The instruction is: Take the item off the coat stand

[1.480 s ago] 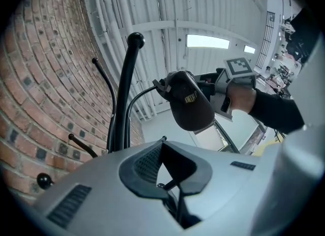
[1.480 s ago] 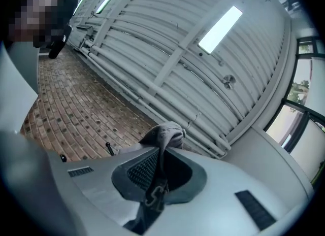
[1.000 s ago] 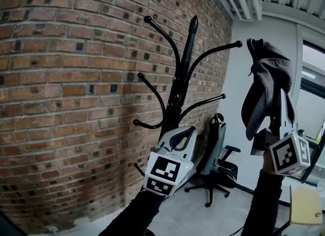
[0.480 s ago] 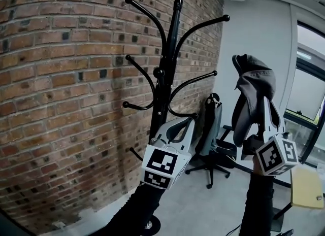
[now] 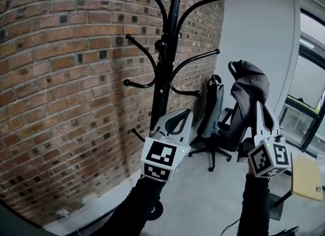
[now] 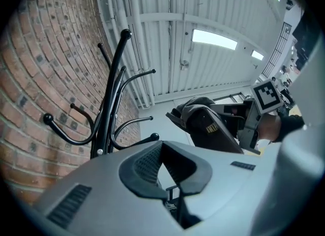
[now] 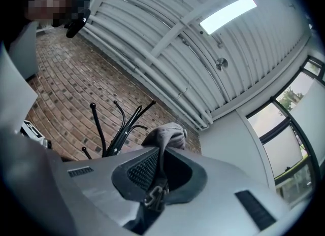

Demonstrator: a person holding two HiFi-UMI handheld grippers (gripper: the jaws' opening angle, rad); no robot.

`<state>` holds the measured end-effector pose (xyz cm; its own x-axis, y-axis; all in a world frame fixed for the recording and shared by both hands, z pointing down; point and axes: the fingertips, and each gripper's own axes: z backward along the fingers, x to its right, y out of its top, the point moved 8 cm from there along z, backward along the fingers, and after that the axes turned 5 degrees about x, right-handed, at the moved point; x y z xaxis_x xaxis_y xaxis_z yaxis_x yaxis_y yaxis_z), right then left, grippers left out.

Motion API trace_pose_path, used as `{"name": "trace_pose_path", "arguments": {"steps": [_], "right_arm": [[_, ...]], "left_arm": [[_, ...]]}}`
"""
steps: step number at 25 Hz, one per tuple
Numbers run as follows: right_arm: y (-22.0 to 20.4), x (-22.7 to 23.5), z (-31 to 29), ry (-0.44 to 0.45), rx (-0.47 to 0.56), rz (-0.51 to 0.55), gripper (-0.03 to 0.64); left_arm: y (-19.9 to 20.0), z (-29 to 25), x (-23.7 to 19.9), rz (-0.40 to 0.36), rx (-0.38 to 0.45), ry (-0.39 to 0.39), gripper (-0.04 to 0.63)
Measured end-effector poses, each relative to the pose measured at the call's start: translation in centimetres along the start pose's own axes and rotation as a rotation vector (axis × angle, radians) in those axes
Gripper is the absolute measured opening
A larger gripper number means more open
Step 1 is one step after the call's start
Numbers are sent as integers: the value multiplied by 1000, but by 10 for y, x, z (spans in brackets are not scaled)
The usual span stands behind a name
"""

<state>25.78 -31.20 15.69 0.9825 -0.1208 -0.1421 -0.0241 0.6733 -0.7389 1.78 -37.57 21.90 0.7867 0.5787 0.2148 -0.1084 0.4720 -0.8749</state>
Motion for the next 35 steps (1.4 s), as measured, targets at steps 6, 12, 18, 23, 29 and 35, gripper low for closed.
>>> {"name": "trace_pose_path", "arguments": {"steps": [6,12,18,23,29,35], "right_arm": [[-10,-7,28,-2,-44,-2,25],[-14,-10,55,-21,-84,-4,25],[-27,-18,85,-30,-121,-8,25],[-35,-21,106,-33,-155,-16,26],[-40,-22,126,-25,-169,-14,25],[-46,-19,141,-18,-184,-20,25]], "left_arm": [[-11,12,13,23,-31,3,7],[-13,27,29,26,-41,15,7],[-23,47,41,39,-63,22,7],[-26,58,51,43,-75,30,8],[-38,67,62,52,-99,37,8],[-55,70,66,70,-135,57,8]]}}
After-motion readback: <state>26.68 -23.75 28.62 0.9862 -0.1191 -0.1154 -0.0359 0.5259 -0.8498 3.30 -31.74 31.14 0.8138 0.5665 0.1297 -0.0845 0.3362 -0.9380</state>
